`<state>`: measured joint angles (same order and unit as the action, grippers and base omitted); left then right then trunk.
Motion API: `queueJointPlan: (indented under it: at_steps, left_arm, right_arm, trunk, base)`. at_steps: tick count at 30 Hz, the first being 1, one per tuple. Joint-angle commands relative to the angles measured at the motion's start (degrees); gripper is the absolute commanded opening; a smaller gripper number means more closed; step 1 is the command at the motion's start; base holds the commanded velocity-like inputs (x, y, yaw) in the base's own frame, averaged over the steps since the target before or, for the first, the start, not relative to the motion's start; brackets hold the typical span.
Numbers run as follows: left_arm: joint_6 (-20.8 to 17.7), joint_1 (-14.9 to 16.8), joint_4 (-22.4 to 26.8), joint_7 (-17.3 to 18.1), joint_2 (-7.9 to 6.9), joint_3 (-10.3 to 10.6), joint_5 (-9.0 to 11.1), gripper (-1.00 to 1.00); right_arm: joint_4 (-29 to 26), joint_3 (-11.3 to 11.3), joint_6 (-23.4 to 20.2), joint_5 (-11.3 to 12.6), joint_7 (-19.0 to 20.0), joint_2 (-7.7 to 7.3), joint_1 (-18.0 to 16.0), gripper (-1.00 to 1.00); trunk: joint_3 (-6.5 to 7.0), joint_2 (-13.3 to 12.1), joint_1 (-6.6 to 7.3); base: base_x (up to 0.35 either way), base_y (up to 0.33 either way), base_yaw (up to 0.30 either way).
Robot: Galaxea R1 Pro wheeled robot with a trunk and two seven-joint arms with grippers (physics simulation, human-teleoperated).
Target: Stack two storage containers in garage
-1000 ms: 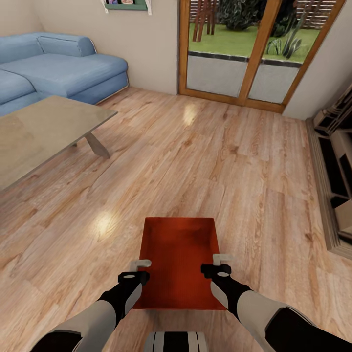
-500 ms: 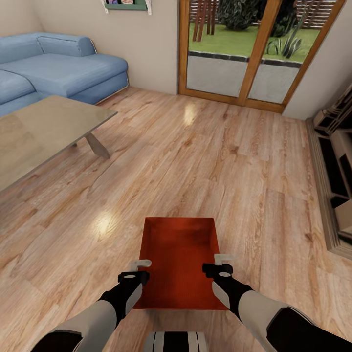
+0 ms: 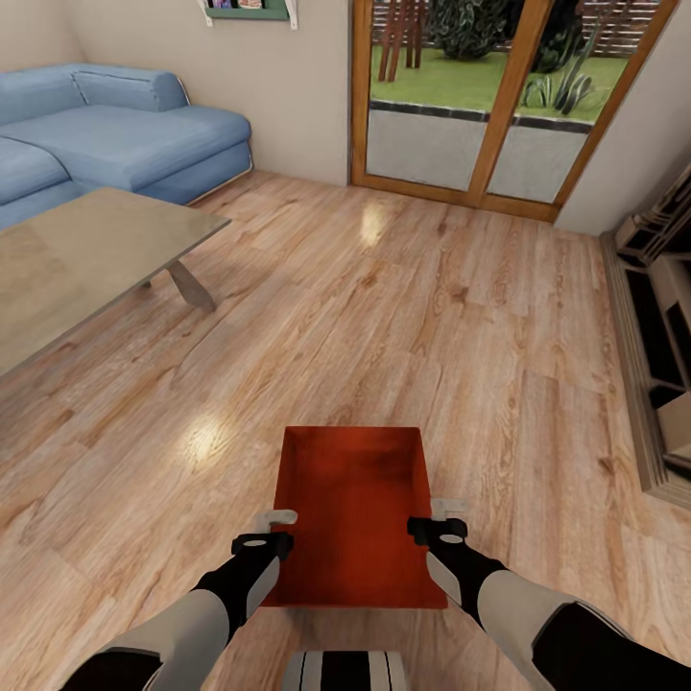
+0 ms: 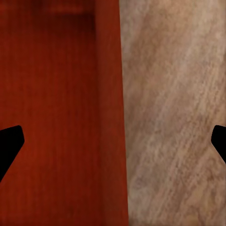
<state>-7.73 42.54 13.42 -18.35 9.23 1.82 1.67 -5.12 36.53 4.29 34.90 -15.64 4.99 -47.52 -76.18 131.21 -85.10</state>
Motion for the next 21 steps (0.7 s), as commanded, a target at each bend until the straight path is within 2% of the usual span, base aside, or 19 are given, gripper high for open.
queueJointPlan:
  at_steps: [1, 21]
  left_arm:
    - [-0.36, -0.01, 0.12, -0.23, 0.00, 0.23, 0.18, 1.00]
    - [-0.27, -0.01, -0.05, 0.45, 0.16, 0.37, 0.09, 1.00]
  right_arm:
    - [0.02, 0.48, 0.20, 0.61, -0.18, 0.01, -0.03, 1.00]
    - [0.02, 0.56, 0.22, 0.45, -0.08, -0.10, -0.03, 1.00]
  trunk:
    - [-0.03, 0.01, 0.01]
    - [-0.03, 0.01, 0.01]
  base:
    - [0.000, 0.000, 0.000]
    - [0.000, 0.000, 0.000]
